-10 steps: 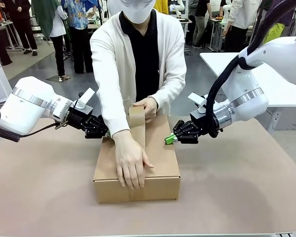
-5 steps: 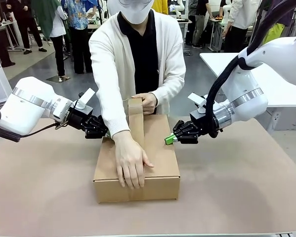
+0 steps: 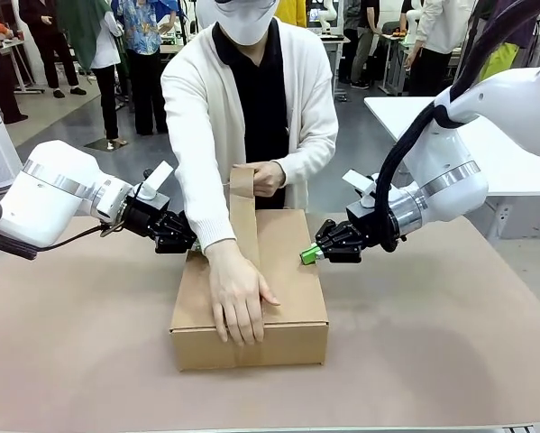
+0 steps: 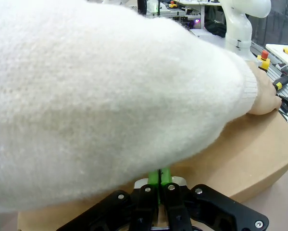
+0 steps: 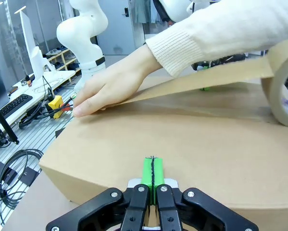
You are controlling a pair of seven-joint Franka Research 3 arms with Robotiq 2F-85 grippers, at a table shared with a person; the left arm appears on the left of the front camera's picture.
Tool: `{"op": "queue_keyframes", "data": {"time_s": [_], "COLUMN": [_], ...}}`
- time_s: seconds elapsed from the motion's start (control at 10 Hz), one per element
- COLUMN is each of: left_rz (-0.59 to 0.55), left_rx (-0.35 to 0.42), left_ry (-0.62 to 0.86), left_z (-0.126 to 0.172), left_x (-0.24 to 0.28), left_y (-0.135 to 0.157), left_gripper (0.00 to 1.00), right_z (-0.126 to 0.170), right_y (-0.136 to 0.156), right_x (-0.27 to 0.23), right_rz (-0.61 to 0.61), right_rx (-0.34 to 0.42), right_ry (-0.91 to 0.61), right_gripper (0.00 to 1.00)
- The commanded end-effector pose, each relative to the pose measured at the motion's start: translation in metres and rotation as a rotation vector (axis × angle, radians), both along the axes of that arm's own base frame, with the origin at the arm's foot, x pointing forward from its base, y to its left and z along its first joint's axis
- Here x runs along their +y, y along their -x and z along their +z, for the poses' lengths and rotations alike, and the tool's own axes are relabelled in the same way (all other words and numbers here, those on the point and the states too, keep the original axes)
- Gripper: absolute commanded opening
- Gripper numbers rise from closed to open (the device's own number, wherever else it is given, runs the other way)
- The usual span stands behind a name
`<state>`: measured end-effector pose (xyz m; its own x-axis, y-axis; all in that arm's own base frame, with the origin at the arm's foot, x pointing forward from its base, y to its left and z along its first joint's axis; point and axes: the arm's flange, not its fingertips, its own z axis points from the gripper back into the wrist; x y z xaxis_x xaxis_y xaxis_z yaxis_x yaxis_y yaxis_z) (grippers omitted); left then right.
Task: Wrap the clocks to prevent damage.
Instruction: After the human seals the box with tape, release both hands from the side flaps of the Package Box.
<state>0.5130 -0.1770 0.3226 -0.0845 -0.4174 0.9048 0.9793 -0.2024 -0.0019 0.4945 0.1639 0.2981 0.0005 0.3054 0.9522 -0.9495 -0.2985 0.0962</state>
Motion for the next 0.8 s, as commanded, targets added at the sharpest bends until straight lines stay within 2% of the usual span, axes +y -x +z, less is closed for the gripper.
{"op": "queue_keyframes", "data": {"time_s": [0.0,0.7], "left_rz": [0.009,0.009], "left_rx": [0.002,0.002], "left_ry": [-0.007,-0.007], "left_z": [-0.0041,-0.0041], "left_x": [0.0004,0.0004], "left_y": [-0.0006,-0.0006], "left_gripper": [0.00,0.00], "right_z": [-0.0026,-0.0026], "right_y": [0.0002,0.0002], "right_x": [0.0002,0.0002], "right_rz": [-0.009,-0.009], "right_rx": [0.003,0.003], "right_ry": [0.003,0.003], "right_gripper": [0.01,0.01]}}
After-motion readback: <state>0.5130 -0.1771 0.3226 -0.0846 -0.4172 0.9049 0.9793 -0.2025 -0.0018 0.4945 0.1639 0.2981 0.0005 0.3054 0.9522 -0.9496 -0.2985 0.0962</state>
